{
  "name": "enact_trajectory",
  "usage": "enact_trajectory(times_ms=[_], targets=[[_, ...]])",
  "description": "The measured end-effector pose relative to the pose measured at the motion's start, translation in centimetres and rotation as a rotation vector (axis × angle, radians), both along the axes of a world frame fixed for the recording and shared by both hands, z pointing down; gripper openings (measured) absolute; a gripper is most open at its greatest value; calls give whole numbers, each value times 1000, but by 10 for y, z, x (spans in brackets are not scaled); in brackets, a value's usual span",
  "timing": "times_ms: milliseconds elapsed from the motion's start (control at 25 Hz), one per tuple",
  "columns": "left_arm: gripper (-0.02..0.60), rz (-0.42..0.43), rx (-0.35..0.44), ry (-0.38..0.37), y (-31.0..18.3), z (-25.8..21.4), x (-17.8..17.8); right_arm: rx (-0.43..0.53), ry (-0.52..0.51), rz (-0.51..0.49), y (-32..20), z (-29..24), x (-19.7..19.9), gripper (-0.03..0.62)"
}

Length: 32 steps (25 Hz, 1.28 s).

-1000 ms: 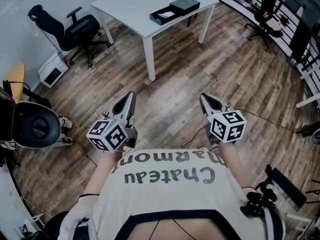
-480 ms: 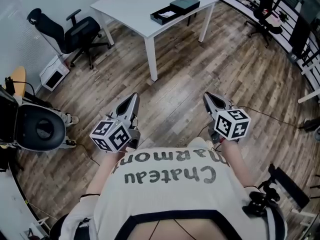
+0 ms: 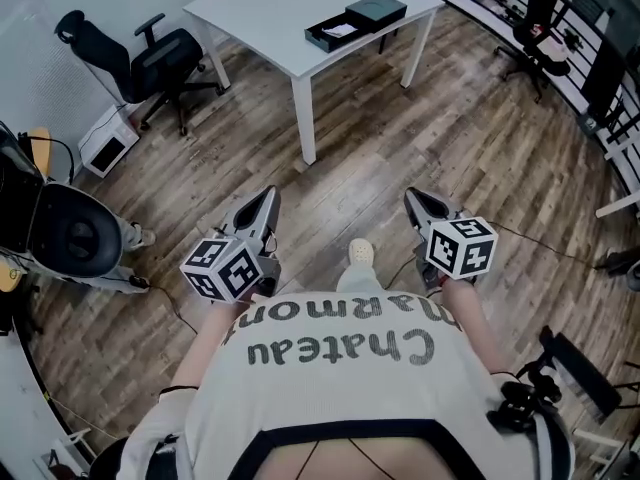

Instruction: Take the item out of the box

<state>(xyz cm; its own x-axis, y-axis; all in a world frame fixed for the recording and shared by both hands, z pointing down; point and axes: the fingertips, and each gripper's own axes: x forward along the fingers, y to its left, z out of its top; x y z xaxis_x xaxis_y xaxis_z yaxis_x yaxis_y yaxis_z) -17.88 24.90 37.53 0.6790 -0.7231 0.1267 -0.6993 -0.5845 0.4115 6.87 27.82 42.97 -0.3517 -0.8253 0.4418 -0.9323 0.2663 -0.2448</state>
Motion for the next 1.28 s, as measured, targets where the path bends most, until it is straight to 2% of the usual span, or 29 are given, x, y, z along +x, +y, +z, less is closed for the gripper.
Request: enact_trajectory(times_ms=[480,840,1280], targets=[[-6,-91,-4,8,-78,-3,22,-3,-10,-116,-103,1,14,2],[-6,-143,34,19,-147,-13,54,49,15,-197,-189,-19,38,2],[-6,-170,28,-15,-206,-8,97,27,-35,-208,-258,-9,85,2]])
